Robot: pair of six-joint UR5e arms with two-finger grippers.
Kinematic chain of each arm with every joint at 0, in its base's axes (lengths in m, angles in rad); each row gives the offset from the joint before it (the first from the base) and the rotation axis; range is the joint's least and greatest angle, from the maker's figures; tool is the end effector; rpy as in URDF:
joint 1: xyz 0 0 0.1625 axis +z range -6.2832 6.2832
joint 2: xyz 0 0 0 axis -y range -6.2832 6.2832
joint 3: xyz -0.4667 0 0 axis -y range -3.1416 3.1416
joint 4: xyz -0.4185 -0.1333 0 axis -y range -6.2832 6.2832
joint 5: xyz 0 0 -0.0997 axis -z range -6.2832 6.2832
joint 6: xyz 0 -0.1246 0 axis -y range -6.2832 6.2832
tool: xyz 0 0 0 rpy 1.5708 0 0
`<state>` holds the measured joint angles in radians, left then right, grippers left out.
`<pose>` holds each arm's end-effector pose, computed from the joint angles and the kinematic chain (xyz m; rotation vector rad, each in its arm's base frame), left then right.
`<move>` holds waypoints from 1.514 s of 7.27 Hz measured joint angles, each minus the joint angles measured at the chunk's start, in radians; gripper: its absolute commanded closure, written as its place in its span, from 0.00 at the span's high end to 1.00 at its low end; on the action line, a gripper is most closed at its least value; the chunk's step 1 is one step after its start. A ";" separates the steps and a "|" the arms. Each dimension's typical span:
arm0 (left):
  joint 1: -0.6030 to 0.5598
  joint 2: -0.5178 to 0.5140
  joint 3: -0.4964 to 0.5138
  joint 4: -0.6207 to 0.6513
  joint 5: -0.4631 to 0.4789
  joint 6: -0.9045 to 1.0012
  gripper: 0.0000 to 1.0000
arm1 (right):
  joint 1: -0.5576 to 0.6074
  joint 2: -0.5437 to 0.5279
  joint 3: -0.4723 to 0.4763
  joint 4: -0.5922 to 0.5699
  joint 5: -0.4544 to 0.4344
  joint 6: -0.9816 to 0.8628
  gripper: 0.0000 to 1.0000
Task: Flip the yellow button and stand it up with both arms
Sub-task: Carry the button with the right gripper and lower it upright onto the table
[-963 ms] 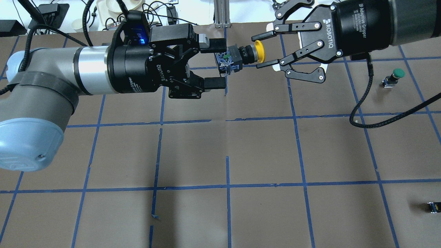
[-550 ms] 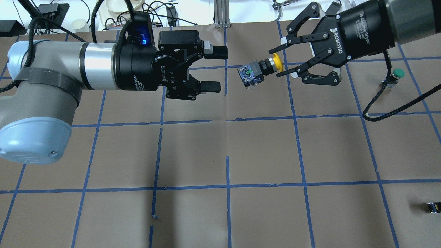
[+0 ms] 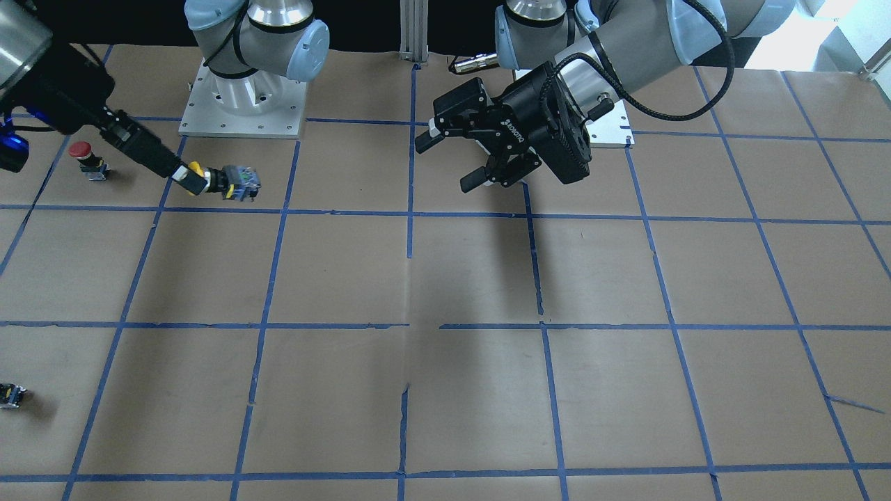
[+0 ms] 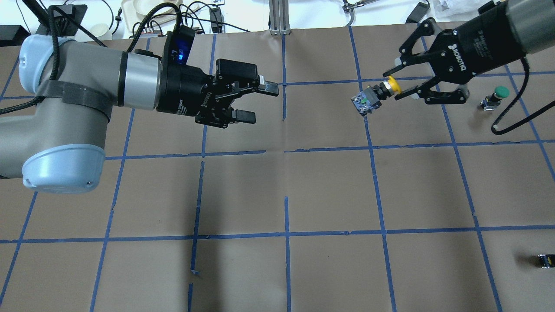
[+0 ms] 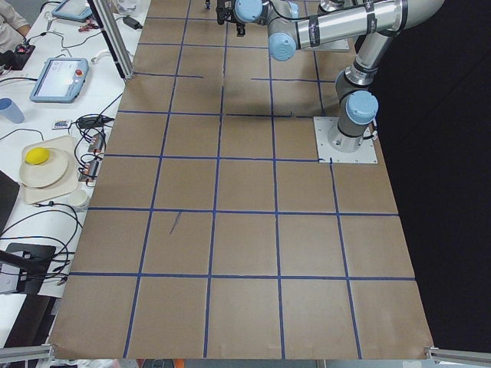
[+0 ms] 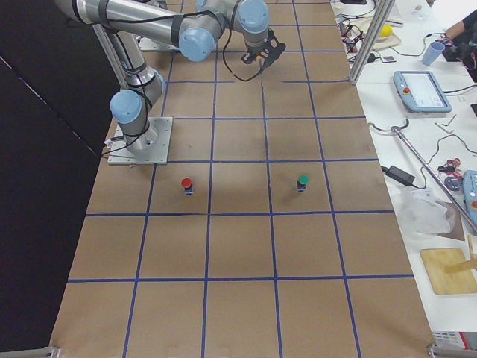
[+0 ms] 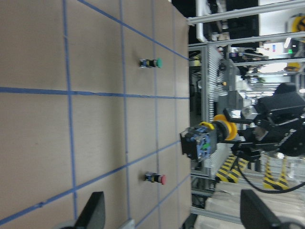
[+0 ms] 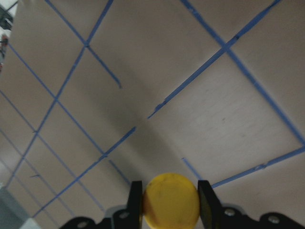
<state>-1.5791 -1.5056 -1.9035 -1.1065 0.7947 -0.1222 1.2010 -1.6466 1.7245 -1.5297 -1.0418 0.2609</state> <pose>-0.2246 -0.4865 0.4499 0.0391 -2.3520 0.1689 0.0137 -0.5074 0.4766 0.8479 2.4635 0.1165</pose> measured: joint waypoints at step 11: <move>0.034 -0.009 0.307 -0.471 0.732 -0.003 0.98 | -0.539 0.114 0.450 -0.795 -0.164 -1.414 0.20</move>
<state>-1.5452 -1.5148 -1.5968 -1.5776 1.5270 -0.1247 0.6615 -1.5326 2.1740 -2.3250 -1.2054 -1.1533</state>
